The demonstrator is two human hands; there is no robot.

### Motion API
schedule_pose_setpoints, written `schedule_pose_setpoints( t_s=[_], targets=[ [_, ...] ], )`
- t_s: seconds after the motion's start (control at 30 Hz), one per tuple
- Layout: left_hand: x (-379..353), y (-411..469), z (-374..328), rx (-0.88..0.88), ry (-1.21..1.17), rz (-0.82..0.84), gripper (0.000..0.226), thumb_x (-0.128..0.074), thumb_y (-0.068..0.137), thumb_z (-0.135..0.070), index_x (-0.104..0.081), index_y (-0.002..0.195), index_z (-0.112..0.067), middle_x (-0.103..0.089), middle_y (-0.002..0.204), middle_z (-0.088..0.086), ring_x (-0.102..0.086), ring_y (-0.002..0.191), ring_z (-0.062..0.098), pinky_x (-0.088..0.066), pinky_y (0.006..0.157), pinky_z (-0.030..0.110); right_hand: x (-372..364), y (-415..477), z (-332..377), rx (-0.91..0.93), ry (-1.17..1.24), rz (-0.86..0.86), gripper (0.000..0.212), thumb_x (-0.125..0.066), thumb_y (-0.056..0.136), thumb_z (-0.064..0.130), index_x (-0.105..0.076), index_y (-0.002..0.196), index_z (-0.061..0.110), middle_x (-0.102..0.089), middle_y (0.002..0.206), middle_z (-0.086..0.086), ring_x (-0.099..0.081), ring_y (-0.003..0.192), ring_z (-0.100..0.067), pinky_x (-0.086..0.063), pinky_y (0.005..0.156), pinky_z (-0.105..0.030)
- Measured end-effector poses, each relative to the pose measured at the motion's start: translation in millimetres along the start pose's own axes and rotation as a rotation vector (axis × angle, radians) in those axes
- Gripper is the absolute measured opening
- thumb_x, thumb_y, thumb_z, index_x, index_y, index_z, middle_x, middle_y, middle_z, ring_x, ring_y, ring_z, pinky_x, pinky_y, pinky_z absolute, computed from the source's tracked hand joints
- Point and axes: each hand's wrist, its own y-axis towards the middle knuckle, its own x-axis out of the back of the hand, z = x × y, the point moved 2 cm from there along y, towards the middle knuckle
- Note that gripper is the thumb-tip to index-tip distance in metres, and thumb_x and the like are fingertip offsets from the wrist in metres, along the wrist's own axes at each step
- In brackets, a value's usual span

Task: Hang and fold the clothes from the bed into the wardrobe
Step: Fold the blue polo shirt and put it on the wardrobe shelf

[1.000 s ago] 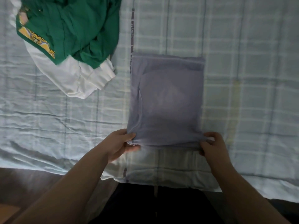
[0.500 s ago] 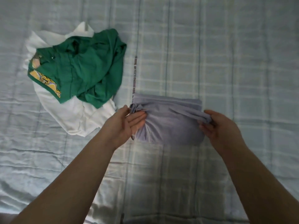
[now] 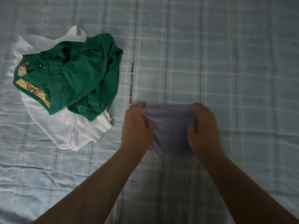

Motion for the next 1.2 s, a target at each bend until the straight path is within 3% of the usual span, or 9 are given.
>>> schedule_pose_setpoints(
  t_s=[0.1,0.23,0.43,0.53,0.67,0.8,1.0,1.1,1.2],
  targets=[
    [-33.1,-15.4,2.3,-0.384,0.478,0.189,0.057,-0.044,0.094,-0.03,-0.045,0.147,-0.009,-0.042,0.154,0.014,-0.031,0.145,0.036,-0.023,0.119,0.051,-27.8,-14.4,-0.1,0.25,-0.334,0.192,0.056,-0.04,0.095,0.028,-0.046,0.145,0.005,-0.039,0.153,-0.019,-0.032,0.144,-0.035,-0.027,0.117,-0.051],
    [-57.2,-22.6,34.6,-0.325,0.68,0.353,0.067,-0.025,0.1,-0.054,-0.021,0.159,-0.023,-0.012,0.166,0.012,-0.007,0.154,0.031,-0.002,0.123,0.053,-44.4,-23.9,-23.7,0.191,-0.475,0.253,0.062,-0.037,0.097,0.038,-0.034,0.152,0.01,-0.028,0.159,-0.015,-0.024,0.148,-0.034,-0.024,0.118,-0.053],
    [-64.1,-22.2,44.7,-0.279,0.709,0.379,0.067,-0.026,0.099,-0.056,-0.02,0.159,-0.026,-0.011,0.167,0.009,-0.006,0.154,0.029,0.004,0.123,0.049,-48.0,-25.8,-22.2,0.169,-0.441,0.24,0.062,-0.04,0.095,0.036,-0.037,0.151,0.008,-0.033,0.157,-0.016,-0.03,0.146,-0.035,-0.026,0.117,-0.053],
    [-45.3,-18.3,28.1,-0.29,0.517,0.26,0.058,-0.044,0.095,-0.039,-0.046,0.148,-0.013,-0.04,0.156,0.013,-0.03,0.146,0.033,-0.017,0.121,0.053,-32.3,-23.0,-15.0,0.09,-0.204,0.144,0.053,-0.05,0.092,0.025,-0.051,0.14,0.0,-0.044,0.149,-0.021,-0.04,0.139,-0.038,-0.03,0.116,-0.051],
    [-6.8,-18.7,36.2,0.09,0.261,-0.068,0.043,-0.059,0.088,-0.021,-0.054,0.129,-0.008,-0.056,0.127,0.011,-0.05,0.121,0.032,-0.04,0.103,0.043,-5.4,-24.3,-27.4,-0.306,0.033,-0.068,0.036,-0.057,0.087,0.016,-0.058,0.119,0.001,-0.057,0.122,-0.021,-0.052,0.114,-0.037,-0.042,0.102,-0.045],
    [-4.3,-28.5,47.0,0.478,0.227,0.077,0.052,-0.06,0.089,-0.042,-0.05,0.125,-0.006,-0.052,0.122,0.015,-0.05,0.115,0.035,-0.042,0.084,0.044,-4.7,-27.3,-41.0,-0.658,-0.006,0.112,0.041,-0.065,0.088,0.032,-0.057,0.113,0.0,-0.062,0.11,-0.021,-0.061,0.1,-0.038,-0.051,0.083,-0.044],
    [-9.1,-9.3,54.5,0.737,-0.011,0.213,0.062,-0.07,0.082,-0.053,-0.055,0.116,-0.004,-0.065,0.112,0.012,-0.064,0.1,0.032,-0.053,0.081,0.038,-10.1,-24.5,-40.1,-0.74,0.006,0.171,0.044,-0.064,0.09,0.04,-0.053,0.111,0.003,-0.064,0.11,-0.022,-0.062,0.103,-0.041,-0.047,0.083,-0.043],
    [-10.4,-1.6,61.3,0.756,-0.141,0.253,0.062,-0.075,0.082,-0.043,-0.062,0.124,0.0,-0.068,0.118,0.015,-0.066,0.105,0.032,-0.055,0.092,0.043,-9.7,-22.4,-43.4,-0.718,0.053,0.21,0.041,-0.06,0.095,0.037,-0.058,0.11,0.0,-0.066,0.11,-0.024,-0.061,0.105,-0.042,-0.045,0.081,-0.04],
    [-5.9,-1.0,64.2,0.776,-0.373,0.245,0.054,-0.08,0.082,-0.031,-0.064,0.124,-0.001,-0.071,0.116,0.013,-0.071,0.097,0.026,-0.059,0.087,0.037,-6.9,-23.6,-46.9,-0.654,0.116,0.204,0.027,-0.057,0.097,0.033,-0.06,0.098,0.007,-0.065,0.097,-0.018,-0.062,0.1,-0.04,-0.037,0.074,-0.033]
  ],
)
